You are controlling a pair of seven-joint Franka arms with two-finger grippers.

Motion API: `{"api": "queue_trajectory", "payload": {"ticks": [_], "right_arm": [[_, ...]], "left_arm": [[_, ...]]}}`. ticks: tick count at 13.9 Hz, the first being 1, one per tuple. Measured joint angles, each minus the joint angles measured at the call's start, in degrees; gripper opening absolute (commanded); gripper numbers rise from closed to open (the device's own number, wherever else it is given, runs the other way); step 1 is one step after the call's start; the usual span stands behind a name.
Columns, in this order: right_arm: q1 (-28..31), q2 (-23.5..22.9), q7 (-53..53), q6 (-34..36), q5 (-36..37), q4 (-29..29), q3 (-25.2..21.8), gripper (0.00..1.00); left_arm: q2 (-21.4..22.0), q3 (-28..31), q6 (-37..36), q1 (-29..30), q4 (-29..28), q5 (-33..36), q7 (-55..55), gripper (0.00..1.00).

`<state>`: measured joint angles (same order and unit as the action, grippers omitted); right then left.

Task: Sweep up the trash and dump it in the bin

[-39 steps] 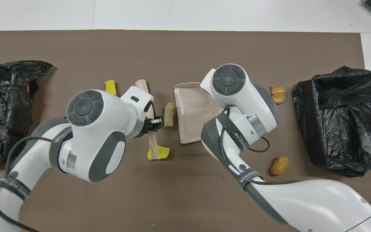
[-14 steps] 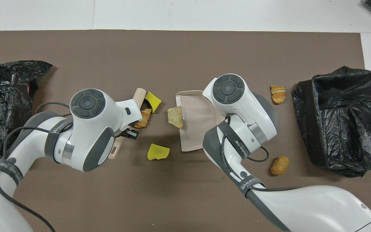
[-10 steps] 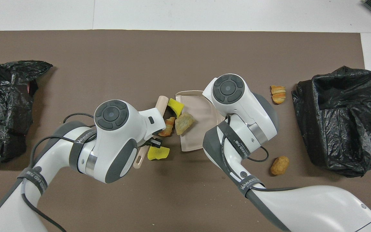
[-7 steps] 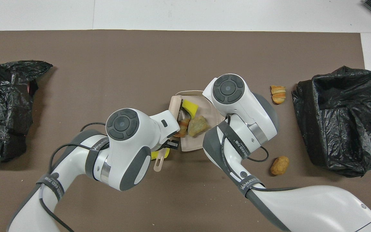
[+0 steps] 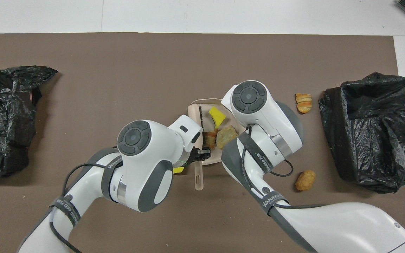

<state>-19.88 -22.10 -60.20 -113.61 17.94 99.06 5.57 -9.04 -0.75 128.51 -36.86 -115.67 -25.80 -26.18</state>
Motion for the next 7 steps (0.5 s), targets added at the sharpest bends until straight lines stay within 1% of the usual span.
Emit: {"api": "queue_trajectory", "payload": {"ticks": [2,4,7], "right_arm": [[0.0,0.0,0.0,0.0,0.0,0.0,0.0,0.00],[0.0,0.1,0.0,0.0,0.0,0.0,0.0,0.00],[0.0,0.2,0.0,0.0,0.0,0.0,0.1,0.00]], "left_arm": [[2.6,0.6,-7.8,2.4,0.1,0.0,-5.1,0.00],[4.8,0.8,-15.0,3.5,0.0,0.7,-13.0,0.00],[6.6,0.1,-22.0,3.1,-0.2,4.3,-27.1,0.00]]}}
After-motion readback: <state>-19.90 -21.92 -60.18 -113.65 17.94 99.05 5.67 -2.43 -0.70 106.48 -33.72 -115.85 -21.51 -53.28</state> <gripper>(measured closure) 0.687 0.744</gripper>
